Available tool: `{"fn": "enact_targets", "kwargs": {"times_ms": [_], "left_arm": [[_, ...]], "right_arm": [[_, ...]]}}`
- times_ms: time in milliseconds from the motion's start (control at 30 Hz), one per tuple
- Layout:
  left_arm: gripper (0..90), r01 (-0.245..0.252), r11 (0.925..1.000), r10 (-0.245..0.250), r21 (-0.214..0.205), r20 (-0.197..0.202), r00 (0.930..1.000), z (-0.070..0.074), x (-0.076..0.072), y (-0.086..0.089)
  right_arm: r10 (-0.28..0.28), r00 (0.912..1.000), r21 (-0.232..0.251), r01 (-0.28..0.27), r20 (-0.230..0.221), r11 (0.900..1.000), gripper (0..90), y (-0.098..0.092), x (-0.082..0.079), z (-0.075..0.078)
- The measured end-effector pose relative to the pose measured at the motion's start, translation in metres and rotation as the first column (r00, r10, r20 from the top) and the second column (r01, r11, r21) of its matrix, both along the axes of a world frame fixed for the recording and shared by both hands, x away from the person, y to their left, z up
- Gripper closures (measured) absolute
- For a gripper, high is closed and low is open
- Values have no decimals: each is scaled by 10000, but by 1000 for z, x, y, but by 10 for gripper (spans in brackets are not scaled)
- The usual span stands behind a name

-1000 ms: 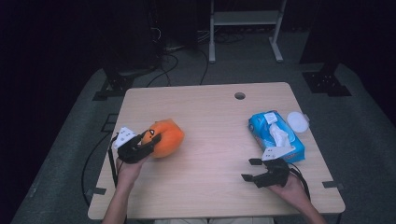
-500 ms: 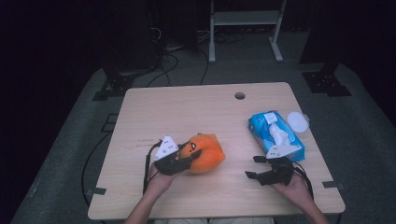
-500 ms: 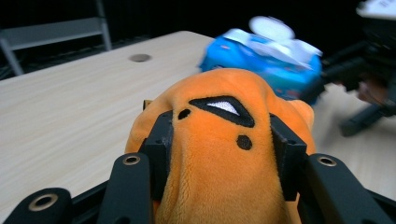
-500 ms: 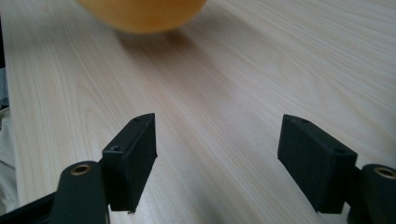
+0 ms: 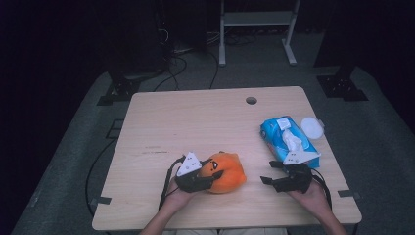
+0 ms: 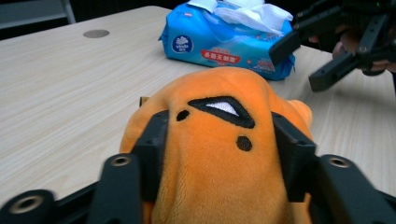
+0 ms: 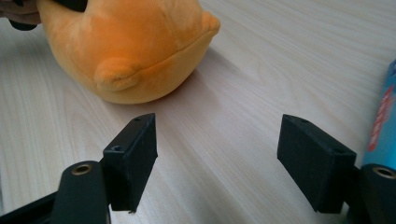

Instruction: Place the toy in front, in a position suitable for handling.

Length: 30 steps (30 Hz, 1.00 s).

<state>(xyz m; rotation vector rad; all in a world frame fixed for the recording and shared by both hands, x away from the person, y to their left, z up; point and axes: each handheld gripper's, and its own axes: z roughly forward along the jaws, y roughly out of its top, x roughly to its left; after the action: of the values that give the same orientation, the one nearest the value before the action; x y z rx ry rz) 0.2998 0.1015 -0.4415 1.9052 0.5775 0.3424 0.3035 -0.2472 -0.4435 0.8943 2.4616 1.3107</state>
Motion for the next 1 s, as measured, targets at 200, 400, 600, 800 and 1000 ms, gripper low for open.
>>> {"fn": "enact_targets", "kwargs": {"times_ms": [200,400,600,800,1000], "left_arm": [[380,116,9997,-117,214,23,9999,-1,-2,1],[339,200,9988,-204,440,97,9997,0,-5,0],[306,270,9982,-279,541,164,9995,0,-7,0],[224,301,9974,-322,654,302,9990,4,-7,1],[198,162,9991,-178,384,395,9991,12,-9,11]], "right_arm": [[-218,9959,0,219,873,9998,279,-2,-2,16],[-1578,9718,249,1559,1750,9875,286,-31,12,37],[-3361,9269,314,3357,1670,9415,335,-63,42,33],[-4004,9022,-581,4136,1601,9086,520,-64,62,16],[-3836,9065,-1186,4064,1763,9060,639,-58,61,14]]}}
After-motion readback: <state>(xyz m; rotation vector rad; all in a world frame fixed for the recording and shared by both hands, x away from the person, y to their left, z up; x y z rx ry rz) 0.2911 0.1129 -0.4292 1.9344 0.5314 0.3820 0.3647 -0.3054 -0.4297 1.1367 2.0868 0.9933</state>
